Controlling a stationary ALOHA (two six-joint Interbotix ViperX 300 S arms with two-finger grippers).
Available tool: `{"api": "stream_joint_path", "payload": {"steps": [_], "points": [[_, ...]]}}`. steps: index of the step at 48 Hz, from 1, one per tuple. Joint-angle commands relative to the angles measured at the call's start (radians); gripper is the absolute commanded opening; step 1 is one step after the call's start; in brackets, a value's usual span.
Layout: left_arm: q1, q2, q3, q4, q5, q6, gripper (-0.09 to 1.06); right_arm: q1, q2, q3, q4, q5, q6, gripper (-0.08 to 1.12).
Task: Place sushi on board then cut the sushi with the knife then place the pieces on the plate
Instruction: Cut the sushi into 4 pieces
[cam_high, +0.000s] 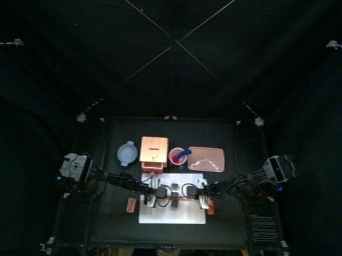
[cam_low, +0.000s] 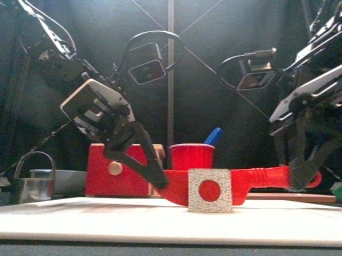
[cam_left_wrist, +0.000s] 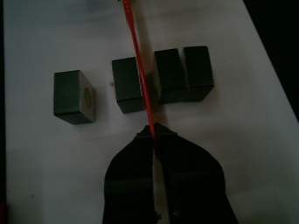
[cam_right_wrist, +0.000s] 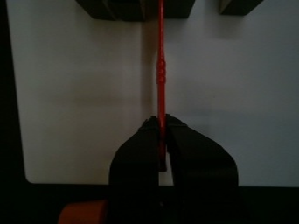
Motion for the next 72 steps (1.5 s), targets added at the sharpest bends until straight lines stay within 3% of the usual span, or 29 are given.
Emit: {"api": "stream_joint_path", "payload": {"steps": [1,15,26,34,47,72], "points": [[0.006,-0.011,0.003,0.008,0.005,0.006,0.32,-0.017,-0.006,-0.003,-0.021,0.006,-0.005,0.3],[0.023,-0.038,0.0,0.021,0.015,0.006,0.32,-0.029,-0.031,-0.023,-0.048,0.017,-0.003,0.3],[0.023,-0.137,-0.009,0.028,0.023,0.006,0.32,-0.025,-0.101,-0.044,-0.064,0.121,-0.011,0.3],[0.012,-0.17,-0.005,0.028,0.023,0.003,0.32,0.005,-0.158,-0.058,-0.058,0.16,-0.002,0.3],[-0.055,-0.14,0.005,0.028,0.029,0.003,0.32,0.097,-0.156,-0.06,0.046,0.16,0.0,0.3],[-0.066,-0.103,0.005,0.025,0.038,0.002,0.32,0.129,-0.106,-0.063,0.1,0.155,0.0,0.3]]}}
